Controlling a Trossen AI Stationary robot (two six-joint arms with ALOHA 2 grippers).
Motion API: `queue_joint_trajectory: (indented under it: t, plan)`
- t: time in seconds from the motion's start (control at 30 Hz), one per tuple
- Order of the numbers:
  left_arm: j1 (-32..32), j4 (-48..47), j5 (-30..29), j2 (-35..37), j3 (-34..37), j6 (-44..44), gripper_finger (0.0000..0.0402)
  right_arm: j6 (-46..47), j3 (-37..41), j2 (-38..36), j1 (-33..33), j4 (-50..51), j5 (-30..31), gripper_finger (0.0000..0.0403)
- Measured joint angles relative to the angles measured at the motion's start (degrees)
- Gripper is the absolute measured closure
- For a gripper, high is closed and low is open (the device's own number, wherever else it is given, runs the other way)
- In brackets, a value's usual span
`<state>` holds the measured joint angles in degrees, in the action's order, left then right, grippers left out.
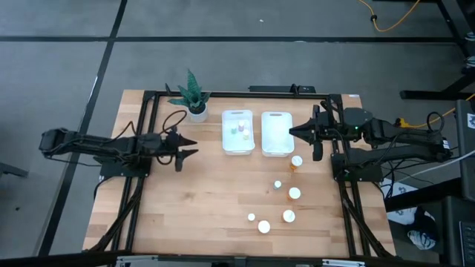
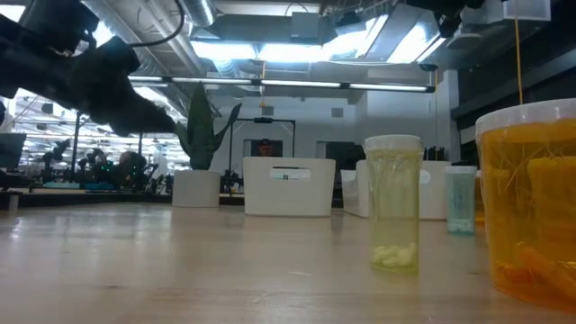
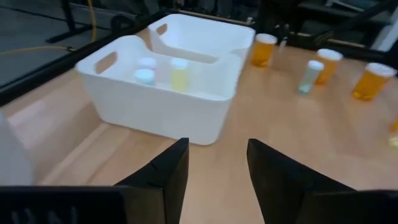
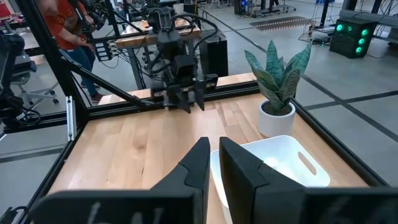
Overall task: Pick and place medicine bottles into bin by pill shape (circle, oval)
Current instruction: Put the yellow pill bottle into the left white bin
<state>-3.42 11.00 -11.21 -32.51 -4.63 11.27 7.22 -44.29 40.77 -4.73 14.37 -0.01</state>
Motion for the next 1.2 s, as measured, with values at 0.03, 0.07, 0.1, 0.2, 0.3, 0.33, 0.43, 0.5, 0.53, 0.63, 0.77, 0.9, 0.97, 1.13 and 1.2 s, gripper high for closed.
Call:
queue_joint_trajectory:
  t: [0.03,0.07,0.1,0.2,0.3,0.33,0.43,0.5,0.53,0.63,0.77,0.9,0.97,1.13,1.2]
  plan:
    - [-0.51,0.02,-0.01,0.00,0.06,-0.61,0.0246,0.00,0.00,0.00,0.00,0.00,0.01,0.0363]
    - [-0.90,0.02,-0.04,0.00,0.07,-1.45,0.0246,0.02,0.00,0.00,0.00,0.00,0.02,0.0363]
    - [-1.19,0.04,-0.04,0.00,0.07,-2.60,0.0246,0.08,0.00,0.00,0.00,0.02,0.00,0.0363]
    - [-1.61,0.04,-0.06,0.00,0.07,-4.69,0.0246,0.14,0.00,0.00,-0.01,0.17,0.00,0.0363]
    - [-1.57,0.07,-0.04,0.00,0.07,-4.81,0.0246,0.09,0.00,0.00,0.00,0.35,0.00,0.0363]
    - [-1.57,0.09,-0.06,0.00,0.07,-4.83,0.0246,-0.01,0.00,0.00,-0.02,0.33,0.00,0.0363]
    - [-1.55,0.09,-0.06,0.00,0.07,-4.83,0.0246,0.02,0.00,0.00,-0.02,0.11,0.00,0.0363]
    - [-1.55,0.11,-0.06,-0.02,0.07,-4.83,0.0246,0.71,0.00,-0.04,0.07,0.07,-0.75,0.0363]
    - [-1.55,0.11,-0.06,-0.02,0.07,-4.83,0.0246,1.08,0.00,-0.04,0.12,-0.17,-2.61,0.0363]
    - [-1.55,0.13,-0.06,-0.02,0.07,-4.83,0.0246,0.46,0.00,0.01,0.94,-2.44,-9.47,0.0363]
    - [-1.55,0.15,-0.06,-0.02,0.07,-4.83,0.0246,2.09,-0.02,0.24,3.41,-5.30,-12.09,0.0363]
    - [-1.55,0.16,-0.06,-0.02,0.07,-4.83,0.0246,7.00,-1.04,1.84,5.93,-4.84,-12.16,0.0363]
    - [-1.55,0.15,-0.08,-0.02,0.07,-4.83,0.0246,7.56,-2.38,3.36,7.17,-4.81,-12.17,0.0363]
    - [-1.55,0.17,-0.08,-0.02,0.07,-4.83,0.0246,5.61,-8.49,8.14,10.23,-3.08,-12.12,0.0363]
    - [-1.55,0.17,-0.08,-0.02,0.07,-4.83,0.0246,1.30,-11.37,10.22,11.18,-1.46,-12.32,0.0363]
